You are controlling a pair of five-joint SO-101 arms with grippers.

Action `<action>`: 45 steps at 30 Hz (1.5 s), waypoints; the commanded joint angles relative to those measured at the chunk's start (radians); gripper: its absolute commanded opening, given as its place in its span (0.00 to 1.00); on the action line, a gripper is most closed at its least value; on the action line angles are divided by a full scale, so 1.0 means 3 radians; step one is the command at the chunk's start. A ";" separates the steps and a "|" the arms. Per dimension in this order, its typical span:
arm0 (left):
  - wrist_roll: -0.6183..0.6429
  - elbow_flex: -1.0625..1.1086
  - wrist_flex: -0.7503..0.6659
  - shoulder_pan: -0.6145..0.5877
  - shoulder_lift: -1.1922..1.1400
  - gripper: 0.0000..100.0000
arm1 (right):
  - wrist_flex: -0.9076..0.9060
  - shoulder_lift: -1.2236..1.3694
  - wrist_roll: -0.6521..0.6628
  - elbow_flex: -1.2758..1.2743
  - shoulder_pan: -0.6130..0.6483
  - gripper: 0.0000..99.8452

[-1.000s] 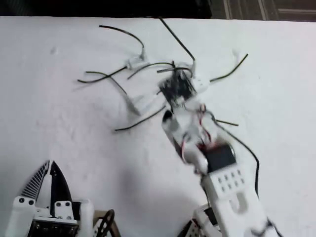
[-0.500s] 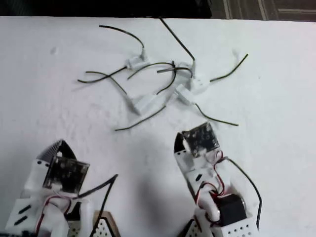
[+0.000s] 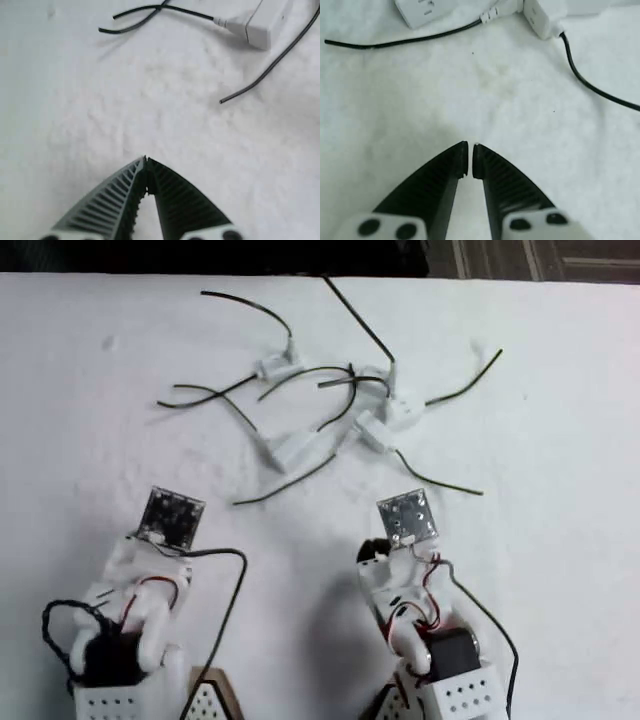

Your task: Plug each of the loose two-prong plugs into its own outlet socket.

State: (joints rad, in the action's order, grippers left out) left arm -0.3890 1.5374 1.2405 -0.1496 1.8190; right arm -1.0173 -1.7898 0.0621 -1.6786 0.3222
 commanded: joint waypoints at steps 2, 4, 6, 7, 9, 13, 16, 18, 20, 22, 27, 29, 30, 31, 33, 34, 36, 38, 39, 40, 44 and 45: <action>0.0015 0.0302 -0.0077 -0.0003 0.0008 0.02 | -0.0033 -0.0023 -0.0020 -0.0041 -0.0095 0.02; 0.0015 0.0486 -0.0082 -0.0003 0.0008 0.02 | -0.0043 -0.0023 -0.0020 -0.0041 -0.0141 0.02; 0.0015 0.0511 -0.0133 -0.0018 0.0008 0.02 | -0.0043 -0.0023 -0.0020 -0.0041 -0.0176 0.02; 0.0015 0.0517 -0.0159 -0.0018 0.0008 0.02 | -0.0069 -0.0018 -0.0020 -0.0041 -0.0187 0.02; 0.0036 0.0517 -0.0143 -0.0018 0.0008 0.02 | -0.0207 -0.0018 -0.0020 -0.0041 -0.0187 0.02; 0.0020 0.0517 -0.0148 -0.0018 0.0008 0.02 | -0.0478 -0.0023 -0.0020 -0.0041 -0.0161 0.02; 0.0020 0.0517 -0.0143 -0.0013 0.0008 0.02 | -0.0524 -0.0023 -0.0046 -0.0041 -0.0156 0.02; 0.0031 0.0517 -0.0138 -0.0008 0.0008 0.02 | -0.0524 -0.0023 -0.0046 -0.0041 -0.0156 0.02; 0.0031 0.0517 -0.0138 -0.0008 0.0008 0.02 | -0.0529 -0.0023 -0.0046 -0.0041 -0.0156 0.02; 0.0031 0.0517 -0.0138 -0.0008 0.0008 0.02 | -0.0534 -0.0018 -0.0046 -0.0041 -0.0187 0.02; 0.0031 0.0517 -0.0138 -0.0008 0.0008 0.02 | -0.0534 -0.0018 -0.0026 -0.0041 -0.0176 0.02; 0.0031 0.0517 -0.0138 -0.0008 0.0008 0.02 | -0.0534 -0.0018 -0.0026 -0.0041 -0.0176 0.02; 0.0031 0.0517 -0.0138 -0.0008 0.0008 0.02 | -0.0534 -0.0018 -0.0026 -0.0041 -0.0176 0.02; 0.0031 0.0517 -0.0138 -0.0008 0.0008 0.02 | -0.0534 -0.0018 -0.0026 -0.0041 -0.0176 0.02; 0.0031 0.0517 -0.0138 -0.0008 0.0008 0.02 | -0.0534 -0.0018 -0.0026 -0.0041 -0.0176 0.02; 0.0031 0.0517 -0.0138 -0.0008 0.0008 0.02 | -0.0534 -0.0018 -0.0026 -0.0041 -0.0176 0.02; 0.0031 0.0517 -0.0138 -0.0008 0.0008 0.02 | -0.0534 -0.0018 -0.0026 -0.0041 -0.0176 0.02; 0.0031 0.0517 -0.0138 -0.0008 0.0008 0.02 | -0.0534 -0.0018 -0.0026 -0.0041 -0.0176 0.02; 0.0031 0.0517 -0.0138 -0.0008 0.0008 0.02 | -0.0534 -0.0018 -0.0026 -0.0041 -0.0176 0.02; 0.0031 0.0517 -0.0138 -0.0008 0.0008 0.02 | -0.0534 -0.0018 -0.0026 -0.0041 -0.0176 0.02; 0.0031 0.0517 -0.0138 -0.0008 0.0008 0.02 | -0.0534 -0.0018 -0.0026 -0.0041 -0.0176 0.02; 0.0031 0.0517 -0.0138 -0.0008 0.0008 0.02 | -0.0534 -0.0018 -0.0026 -0.0041 -0.0176 0.02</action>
State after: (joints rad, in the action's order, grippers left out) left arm -0.3890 1.6955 1.2144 -0.1496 1.8144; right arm -1.1692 -1.7883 0.0560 -1.6801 0.2777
